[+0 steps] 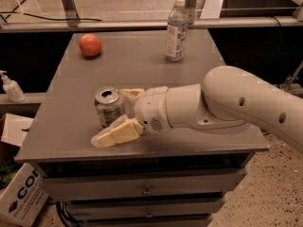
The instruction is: Move 7up can near apple
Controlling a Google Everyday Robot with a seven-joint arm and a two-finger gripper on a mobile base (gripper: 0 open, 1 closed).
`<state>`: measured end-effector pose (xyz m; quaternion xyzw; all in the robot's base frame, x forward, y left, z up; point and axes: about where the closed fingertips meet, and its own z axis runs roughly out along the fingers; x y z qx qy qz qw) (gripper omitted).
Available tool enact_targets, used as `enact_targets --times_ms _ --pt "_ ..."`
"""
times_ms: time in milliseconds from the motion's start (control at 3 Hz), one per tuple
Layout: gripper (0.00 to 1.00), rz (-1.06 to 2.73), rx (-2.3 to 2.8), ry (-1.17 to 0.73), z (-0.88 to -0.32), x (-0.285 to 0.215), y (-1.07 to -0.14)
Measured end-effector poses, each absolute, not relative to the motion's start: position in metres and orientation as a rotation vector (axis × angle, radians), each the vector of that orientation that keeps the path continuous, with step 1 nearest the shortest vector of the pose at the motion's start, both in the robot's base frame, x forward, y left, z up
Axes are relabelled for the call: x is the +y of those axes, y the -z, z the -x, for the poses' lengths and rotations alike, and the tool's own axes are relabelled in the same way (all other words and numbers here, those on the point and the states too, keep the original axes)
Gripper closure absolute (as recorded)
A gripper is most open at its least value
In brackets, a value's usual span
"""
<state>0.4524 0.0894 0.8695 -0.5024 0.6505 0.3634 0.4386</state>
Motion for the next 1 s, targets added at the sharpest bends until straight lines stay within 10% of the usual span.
enact_targets --times_ms 1000 --pt "0.87 1.189 1.662 -0.872 -0.46 0.092 -0.87"
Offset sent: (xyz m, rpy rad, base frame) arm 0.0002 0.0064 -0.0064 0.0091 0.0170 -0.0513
